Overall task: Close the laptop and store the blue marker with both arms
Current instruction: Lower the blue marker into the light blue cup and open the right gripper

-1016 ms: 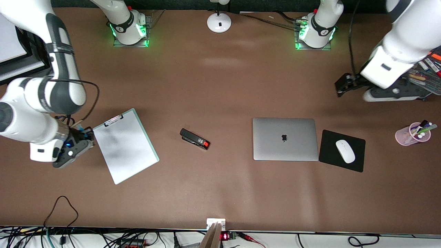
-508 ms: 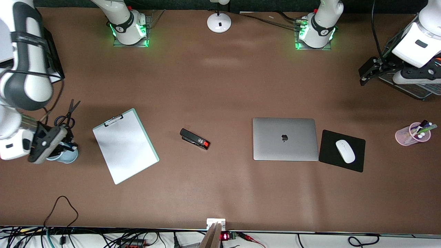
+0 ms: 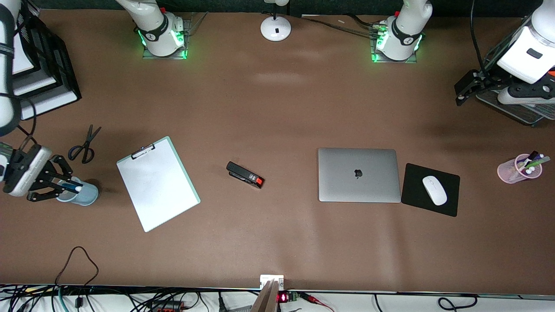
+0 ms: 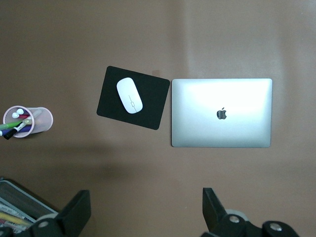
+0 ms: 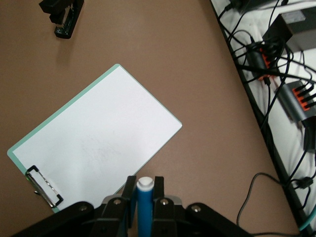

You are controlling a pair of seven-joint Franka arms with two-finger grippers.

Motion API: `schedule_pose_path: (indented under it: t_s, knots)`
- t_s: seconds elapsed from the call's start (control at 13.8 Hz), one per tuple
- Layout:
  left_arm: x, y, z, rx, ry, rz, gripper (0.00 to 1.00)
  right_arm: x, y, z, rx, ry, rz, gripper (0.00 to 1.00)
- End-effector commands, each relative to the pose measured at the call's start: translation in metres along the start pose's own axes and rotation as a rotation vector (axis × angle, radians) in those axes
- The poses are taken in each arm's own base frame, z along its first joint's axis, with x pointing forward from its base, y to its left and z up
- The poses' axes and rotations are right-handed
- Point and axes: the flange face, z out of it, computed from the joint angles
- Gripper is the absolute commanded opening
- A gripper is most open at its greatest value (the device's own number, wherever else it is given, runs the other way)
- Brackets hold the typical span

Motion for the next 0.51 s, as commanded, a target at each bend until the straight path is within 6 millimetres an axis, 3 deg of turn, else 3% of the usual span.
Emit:
schedule_pose_path:
  t_s: [0.0, 0.44]
  knots:
    - [-0.005, -0.001, -0.005, 0.016, -0.004, 0.024, 1.00, -0.019, 0.004, -0.003, -0.025, 0.106, -0.073, 0.00]
    - [-0.007, -0.002, -0.005, 0.011, -0.017, 0.022, 1.00, -0.079, -0.004, 0.014, 0.023, 0.235, -0.109, 0.00]
